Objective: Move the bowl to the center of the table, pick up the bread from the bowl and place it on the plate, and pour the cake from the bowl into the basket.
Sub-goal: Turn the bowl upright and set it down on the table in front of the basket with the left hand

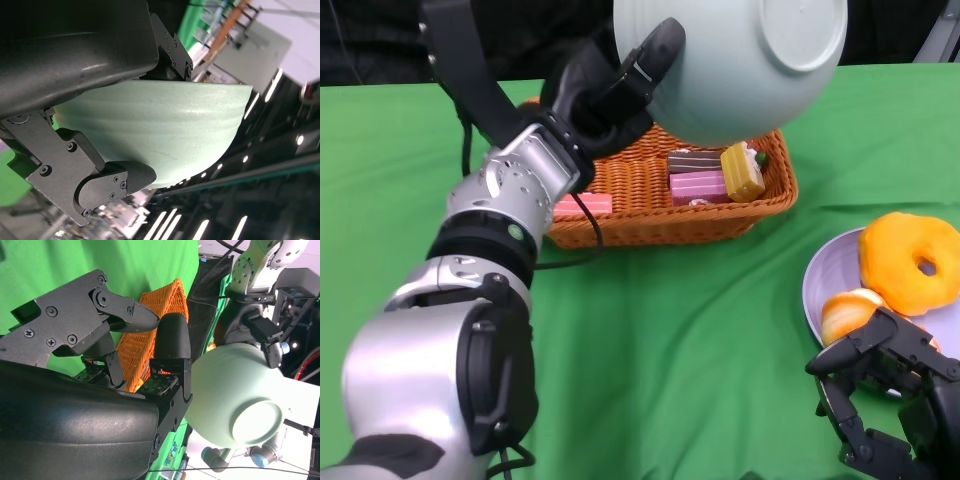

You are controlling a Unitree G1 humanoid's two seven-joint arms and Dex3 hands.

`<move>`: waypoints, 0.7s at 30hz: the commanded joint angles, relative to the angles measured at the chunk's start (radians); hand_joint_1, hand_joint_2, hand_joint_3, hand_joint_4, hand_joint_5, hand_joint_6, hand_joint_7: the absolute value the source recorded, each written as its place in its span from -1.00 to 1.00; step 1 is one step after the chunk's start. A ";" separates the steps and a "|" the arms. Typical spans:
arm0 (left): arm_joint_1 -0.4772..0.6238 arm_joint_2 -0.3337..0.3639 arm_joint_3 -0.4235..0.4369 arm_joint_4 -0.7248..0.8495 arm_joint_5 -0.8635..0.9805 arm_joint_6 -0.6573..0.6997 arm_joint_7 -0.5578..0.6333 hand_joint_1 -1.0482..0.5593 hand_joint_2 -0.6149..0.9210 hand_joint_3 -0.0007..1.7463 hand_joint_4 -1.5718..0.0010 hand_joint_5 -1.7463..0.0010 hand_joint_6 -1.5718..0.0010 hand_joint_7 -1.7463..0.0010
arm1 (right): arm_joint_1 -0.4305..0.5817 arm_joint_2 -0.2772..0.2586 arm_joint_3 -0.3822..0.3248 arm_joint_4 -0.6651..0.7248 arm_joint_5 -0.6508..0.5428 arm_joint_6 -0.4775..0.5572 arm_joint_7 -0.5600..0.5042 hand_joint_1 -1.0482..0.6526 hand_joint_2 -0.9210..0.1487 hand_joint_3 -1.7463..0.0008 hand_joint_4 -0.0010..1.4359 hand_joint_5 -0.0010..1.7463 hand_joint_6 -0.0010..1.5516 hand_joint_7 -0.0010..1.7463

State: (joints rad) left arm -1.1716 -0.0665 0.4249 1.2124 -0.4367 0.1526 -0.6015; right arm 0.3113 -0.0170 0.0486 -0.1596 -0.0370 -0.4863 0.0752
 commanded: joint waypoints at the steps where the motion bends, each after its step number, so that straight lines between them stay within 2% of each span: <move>1: -0.007 0.043 -0.033 -0.039 0.022 -0.055 -0.097 0.07 0.66 0.33 -0.06 -1.00 0.15 -1.00 | 0.009 -0.005 -0.005 -0.009 0.006 -0.001 -0.005 0.03 -0.44 0.00 -0.04 0.84 -0.15 0.56; 5: -0.001 0.073 -0.060 -0.064 0.035 -0.063 -0.150 0.07 0.53 0.40 -0.07 -1.00 0.11 -0.95 | 0.012 -0.006 -0.004 -0.015 0.008 -0.001 -0.003 0.03 -0.43 0.00 -0.03 0.83 -0.15 0.56; 6: 0.012 0.088 -0.086 -0.089 0.060 -0.106 -0.172 0.07 0.52 0.41 -0.07 -1.00 0.11 -0.95 | 0.013 -0.006 -0.004 -0.016 0.012 0.001 -0.001 0.03 -0.42 0.00 -0.03 0.83 -0.15 0.56; 9: 0.050 0.122 -0.135 -0.153 0.103 -0.210 -0.233 0.06 0.29 0.63 -0.10 -1.00 0.09 -0.99 | 0.014 -0.008 -0.005 -0.021 0.018 0.002 0.003 0.02 -0.43 0.00 -0.03 0.84 -0.14 0.56; 13: 0.114 0.150 -0.164 -0.247 0.114 -0.308 -0.280 0.05 0.29 0.59 -0.11 -1.00 0.13 -0.99 | 0.014 -0.009 -0.006 -0.026 0.013 0.006 0.001 0.03 -0.41 -0.01 -0.03 0.84 -0.15 0.57; 17: 0.185 0.170 -0.198 -0.322 0.145 -0.497 -0.298 0.15 0.35 0.59 -0.13 -1.00 0.01 -0.83 | 0.012 -0.012 -0.010 -0.024 0.014 0.005 0.002 0.02 -0.41 -0.02 -0.03 0.84 -0.15 0.58; 19: 0.246 0.181 -0.218 -0.360 0.203 -0.700 -0.247 0.17 0.36 0.58 -0.12 -1.00 0.01 -0.84 | 0.011 -0.013 -0.010 -0.024 0.021 0.007 0.007 0.03 -0.42 -0.02 -0.02 0.84 -0.16 0.58; 21: 0.275 0.187 -0.231 -0.368 0.236 -0.824 -0.218 0.19 0.37 0.57 -0.10 -1.00 0.07 -0.88 | 0.010 -0.013 -0.010 -0.023 0.025 0.007 0.011 0.04 -0.42 -0.02 -0.03 0.84 -0.16 0.58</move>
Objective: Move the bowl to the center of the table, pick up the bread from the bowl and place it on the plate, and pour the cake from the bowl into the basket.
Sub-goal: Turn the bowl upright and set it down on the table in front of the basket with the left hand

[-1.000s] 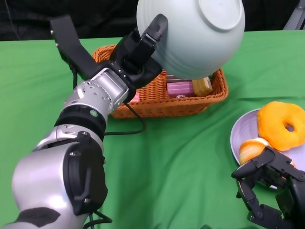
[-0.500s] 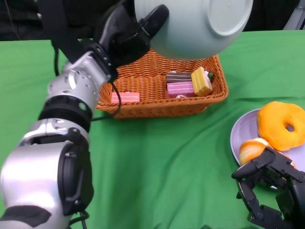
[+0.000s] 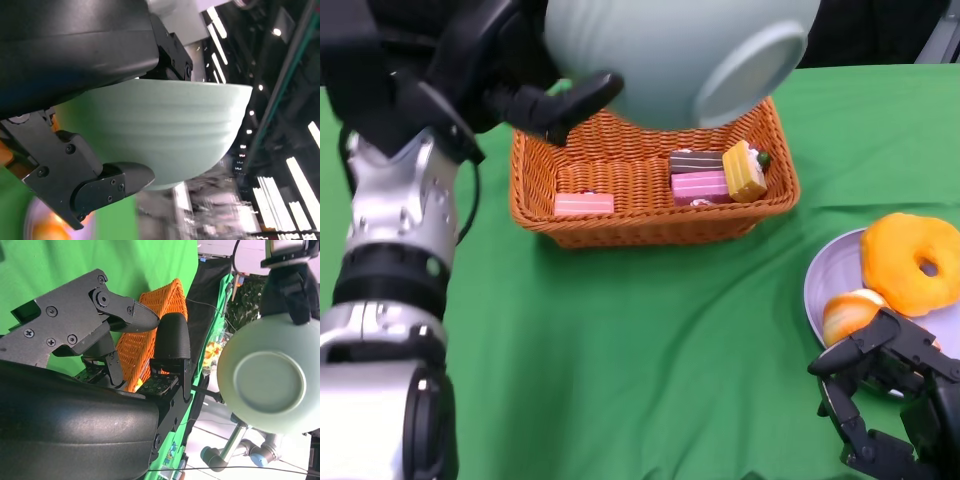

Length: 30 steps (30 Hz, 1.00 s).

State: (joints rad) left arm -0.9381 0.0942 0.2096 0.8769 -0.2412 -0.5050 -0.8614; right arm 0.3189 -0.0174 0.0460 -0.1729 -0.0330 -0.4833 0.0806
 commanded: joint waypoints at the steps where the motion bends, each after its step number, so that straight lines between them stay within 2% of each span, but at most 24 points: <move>1: 0.064 0.035 -0.019 -0.034 0.057 -0.242 0.049 0.19 0.37 0.57 -0.10 -1.00 0.07 -0.88 | 0.002 -0.012 -0.007 -0.010 0.022 0.006 0.007 0.04 -0.42 -0.02 -0.03 0.84 -0.16 0.58; 4: 0.123 0.062 -0.031 -0.021 0.106 -0.454 0.084 0.24 0.47 0.46 -0.11 -1.00 0.08 -0.87 | 0.002 -0.014 -0.006 -0.011 0.022 0.009 0.011 0.05 -0.42 -0.03 -0.04 0.85 -0.17 0.59; 8: 0.181 0.104 -0.049 0.011 0.162 -0.687 0.136 0.29 0.49 0.43 -0.08 -1.00 0.02 -0.79 | -0.002 -0.015 -0.005 -0.005 0.020 0.006 0.014 0.04 -0.43 -0.02 -0.04 0.85 -0.17 0.59; 14: 0.222 0.164 -0.081 0.092 0.220 -0.948 0.209 0.28 0.37 0.55 -0.12 -0.93 -0.03 -0.69 | -0.005 -0.014 -0.004 -0.007 0.023 0.013 0.018 0.06 -0.43 -0.01 -0.05 0.85 -0.18 0.58; 17: 0.238 0.199 -0.094 0.149 0.263 -1.059 0.237 0.24 0.40 0.43 -0.14 -0.90 -0.06 -0.61 | -0.006 -0.012 -0.003 -0.008 0.024 0.019 0.018 0.06 -0.44 0.00 -0.05 0.85 -0.18 0.58; 22: 0.298 0.257 -0.084 0.169 0.373 -1.109 0.286 0.19 0.33 0.50 -0.12 -0.94 -0.11 -0.52 | -0.010 -0.012 -0.003 -0.010 0.019 0.027 0.017 0.07 -0.43 -0.01 -0.04 0.84 -0.17 0.58; 30: 0.402 0.308 -0.041 0.121 0.571 -1.109 0.451 0.23 0.44 0.26 -0.12 -0.92 -0.03 -0.66 | -0.008 -0.014 -0.009 -0.013 0.029 0.030 0.020 0.06 -0.42 -0.01 -0.03 0.83 -0.17 0.57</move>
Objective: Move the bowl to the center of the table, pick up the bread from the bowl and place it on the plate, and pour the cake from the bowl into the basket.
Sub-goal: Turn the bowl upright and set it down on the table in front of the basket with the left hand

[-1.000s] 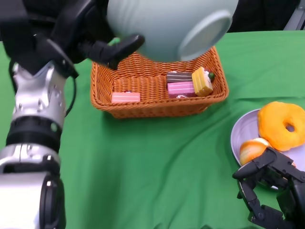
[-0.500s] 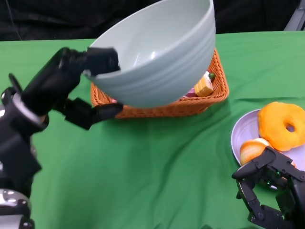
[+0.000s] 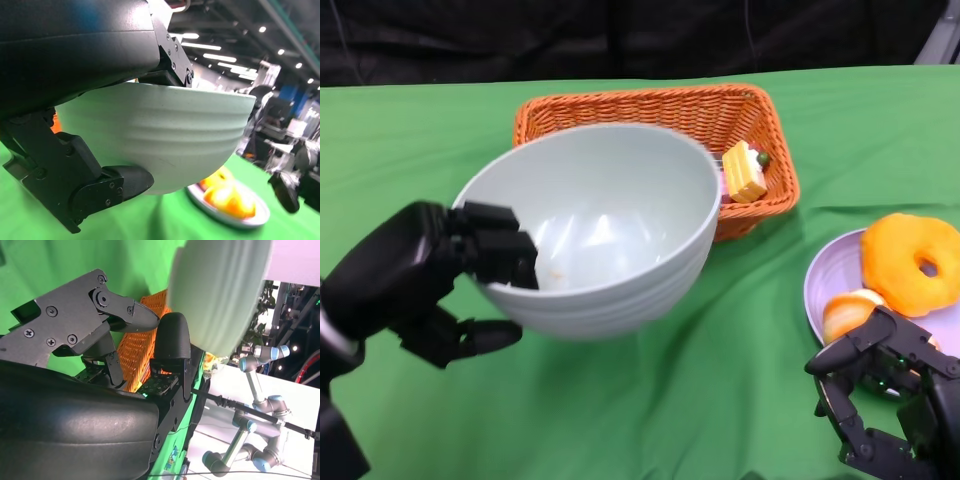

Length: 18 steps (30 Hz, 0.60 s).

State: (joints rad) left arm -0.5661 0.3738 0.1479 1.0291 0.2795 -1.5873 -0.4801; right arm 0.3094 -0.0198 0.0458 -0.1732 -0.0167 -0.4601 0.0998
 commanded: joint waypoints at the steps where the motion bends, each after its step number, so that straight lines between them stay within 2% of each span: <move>1: 0.045 0.033 0.023 -0.042 0.078 -0.027 0.099 0.21 0.46 0.23 -0.12 -0.93 -0.03 -0.68 | 0.001 -0.012 -0.010 -0.012 0.015 0.006 0.001 0.06 -0.42 -0.01 -0.03 0.83 -0.17 0.57; 9: 0.079 0.067 0.015 -0.058 0.324 -0.027 0.317 0.19 0.51 0.16 -0.11 -0.98 -0.01 -0.74 | 0.003 -0.013 -0.013 -0.016 0.018 0.012 0.004 0.07 -0.42 -0.02 -0.03 0.83 -0.16 0.57; 10: 0.092 0.076 0.007 -0.052 0.368 -0.027 0.332 0.19 0.57 -0.17 -0.07 -0.99 -0.05 -0.65 | 0.004 -0.013 -0.014 -0.019 0.020 0.015 0.004 0.07 -0.42 -0.02 -0.03 0.83 -0.16 0.57; 11: 0.102 0.080 0.007 -0.047 0.417 -0.021 0.356 0.19 0.63 -0.35 -0.06 -1.00 -0.06 -0.62 | 0.004 -0.014 -0.017 -0.020 0.027 0.018 0.006 0.08 -0.42 -0.02 -0.03 0.84 -0.16 0.57; 13: 0.111 0.088 0.005 -0.060 0.517 0.009 0.440 0.25 0.70 -0.49 -0.04 -1.00 -0.07 -0.58 | 0.005 -0.013 -0.019 -0.022 0.047 0.026 0.013 0.10 -0.44 -0.04 -0.05 0.84 -0.17 0.57; 16: 0.118 0.121 -0.055 -0.114 0.720 0.105 0.684 0.32 0.69 -0.52 -0.02 -1.00 -0.03 -0.62 | 0.004 -0.015 -0.019 -0.025 0.058 0.032 0.019 0.10 -0.42 -0.07 -0.06 0.86 -0.18 0.58; 18: 0.111 0.151 -0.140 -0.138 0.849 0.193 0.877 0.31 0.70 -0.50 -0.01 -1.00 0.03 -0.70 | 0.006 -0.015 -0.019 -0.030 0.058 0.036 0.019 0.10 -0.42 -0.08 -0.06 0.87 -0.19 0.59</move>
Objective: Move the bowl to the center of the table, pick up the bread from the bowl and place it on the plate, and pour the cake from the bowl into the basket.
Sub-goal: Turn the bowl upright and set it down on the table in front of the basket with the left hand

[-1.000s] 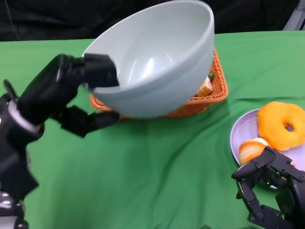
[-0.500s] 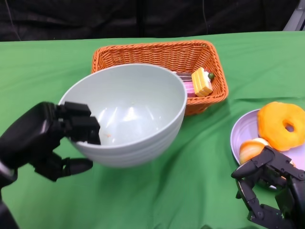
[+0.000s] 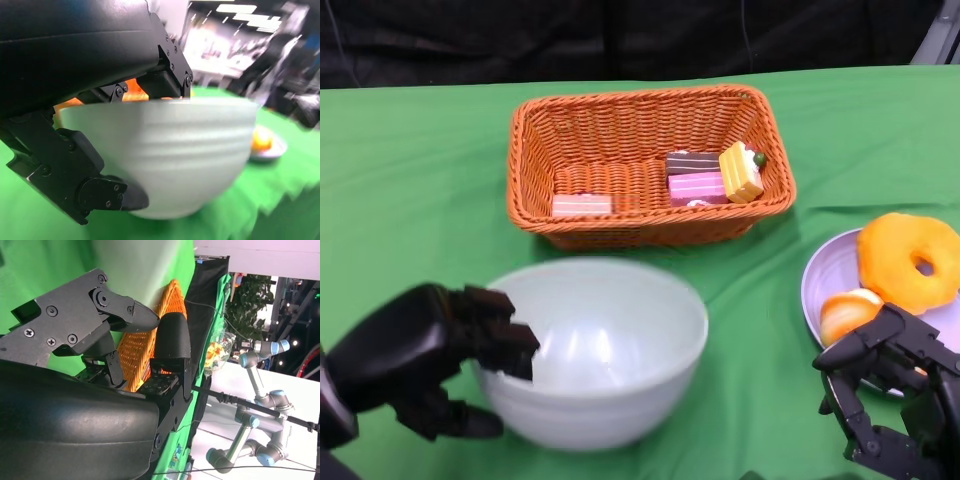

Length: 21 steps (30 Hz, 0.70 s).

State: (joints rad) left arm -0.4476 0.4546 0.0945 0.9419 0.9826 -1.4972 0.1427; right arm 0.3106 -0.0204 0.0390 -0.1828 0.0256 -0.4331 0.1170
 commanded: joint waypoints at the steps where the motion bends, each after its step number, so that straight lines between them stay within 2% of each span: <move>1: -0.014 0.084 -0.135 -0.057 0.202 0.150 0.345 0.29 0.68 -0.50 -0.02 -1.00 0.10 -0.80 | 0.006 -0.014 -0.013 -0.022 0.013 0.009 0.001 0.11 -0.39 -0.11 -0.06 0.87 -0.19 0.59; 3: -0.033 0.106 -0.232 -0.059 0.287 0.226 0.494 0.28 0.66 -0.50 -0.03 -1.00 0.14 -0.88 | 0.008 -0.013 -0.014 -0.025 0.013 0.012 0.001 0.11 -0.37 -0.13 -0.07 0.87 -0.19 0.59; 5: -0.055 0.122 -0.320 -0.050 0.341 0.279 0.605 0.25 0.64 -0.55 -0.03 -1.00 0.13 -0.87 | 0.010 -0.013 -0.013 -0.027 0.016 0.015 0.002 0.10 -0.36 -0.14 -0.07 0.87 -0.20 0.59; 7: -0.081 0.134 -0.404 -0.030 0.373 0.319 0.684 0.18 0.77 -0.73 0.00 -1.00 0.11 -0.80 | 0.011 -0.012 -0.012 -0.029 0.017 0.016 0.003 0.10 -0.37 -0.13 -0.07 0.87 -0.20 0.59; 9: -0.105 0.139 -0.484 -0.004 0.384 0.355 0.753 0.16 0.86 -0.78 0.02 -1.00 0.12 -0.78 | 0.012 -0.010 -0.010 -0.030 0.016 0.015 0.002 0.10 -0.37 -0.12 -0.06 0.88 -0.20 0.60; 12: -0.134 0.144 -0.576 0.022 0.373 0.400 0.799 0.16 0.95 -0.80 0.06 -1.00 0.20 -0.85 | 0.013 -0.007 -0.009 -0.033 0.011 0.016 -0.001 0.09 -0.38 -0.11 -0.06 0.88 -0.19 0.60; 17: -0.159 0.148 -0.676 0.020 0.346 0.458 0.823 0.19 0.88 -0.85 0.07 -1.00 0.23 -0.89 | 0.017 -0.005 -0.008 -0.039 0.001 0.021 -0.008 0.10 -0.41 -0.07 -0.06 0.86 -0.19 0.59; 18: -0.161 0.152 -0.688 0.018 0.333 0.451 0.813 0.16 0.89 -0.88 0.07 -0.99 0.21 -0.83 | 0.017 -0.005 -0.008 -0.041 -0.001 0.022 -0.009 0.10 -0.41 -0.07 -0.06 0.86 -0.19 0.59; 19: -0.163 0.155 -0.699 0.017 0.321 0.447 0.806 0.13 0.89 -0.92 0.04 -0.88 0.09 -0.54 | 0.017 -0.005 -0.008 -0.042 -0.002 0.024 -0.009 0.10 -0.41 -0.07 -0.06 0.86 -0.18 0.59; 20: -0.167 0.158 -0.709 0.021 0.302 0.424 0.798 0.11 0.89 -0.95 0.02 -0.79 0.04 -0.35 | 0.016 -0.005 -0.008 -0.043 0.001 0.025 -0.008 0.10 -0.41 -0.07 -0.05 0.86 -0.18 0.59; 21: -0.172 0.162 -0.718 0.029 0.281 0.393 0.784 0.08 0.88 -0.97 -0.02 -0.63 -0.09 0.00 | 0.016 -0.006 -0.007 -0.044 0.003 0.027 -0.007 0.10 -0.41 -0.07 -0.05 0.86 -0.18 0.59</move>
State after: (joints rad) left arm -0.6044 0.5859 -0.6124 0.9657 1.2946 -1.0747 0.9410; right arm 0.3215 -0.0201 0.0399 -0.2143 0.0217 -0.4117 0.1151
